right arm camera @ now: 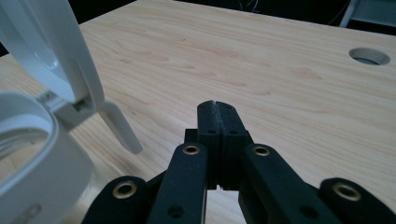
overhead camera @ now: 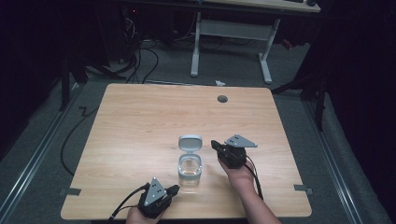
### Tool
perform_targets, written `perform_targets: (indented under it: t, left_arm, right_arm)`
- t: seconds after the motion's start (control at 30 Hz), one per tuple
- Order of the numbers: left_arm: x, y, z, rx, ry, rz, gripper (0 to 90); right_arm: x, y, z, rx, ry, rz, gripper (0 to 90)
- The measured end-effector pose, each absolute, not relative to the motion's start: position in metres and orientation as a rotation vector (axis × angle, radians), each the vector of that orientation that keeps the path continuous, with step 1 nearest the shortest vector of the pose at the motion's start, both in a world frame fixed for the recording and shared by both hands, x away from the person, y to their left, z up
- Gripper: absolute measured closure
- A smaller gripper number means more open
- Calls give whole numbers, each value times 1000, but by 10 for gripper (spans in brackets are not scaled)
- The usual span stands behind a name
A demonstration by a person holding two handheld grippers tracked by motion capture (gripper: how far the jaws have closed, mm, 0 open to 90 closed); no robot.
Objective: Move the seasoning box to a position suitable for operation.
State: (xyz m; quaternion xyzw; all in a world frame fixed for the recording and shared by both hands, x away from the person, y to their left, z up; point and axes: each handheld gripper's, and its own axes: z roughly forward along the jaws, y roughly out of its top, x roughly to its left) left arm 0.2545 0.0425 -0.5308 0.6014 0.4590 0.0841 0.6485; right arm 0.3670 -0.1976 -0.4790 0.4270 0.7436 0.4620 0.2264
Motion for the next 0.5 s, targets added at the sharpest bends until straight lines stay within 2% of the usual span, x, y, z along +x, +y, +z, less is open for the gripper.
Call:
perform_targets:
  t: [0.5]
  left_arm:
    - [264, 31, -534, 1389, 1035, 171, 898]
  right_arm:
    - [379, -172, -452, 1117, 2054, 1316, 897]
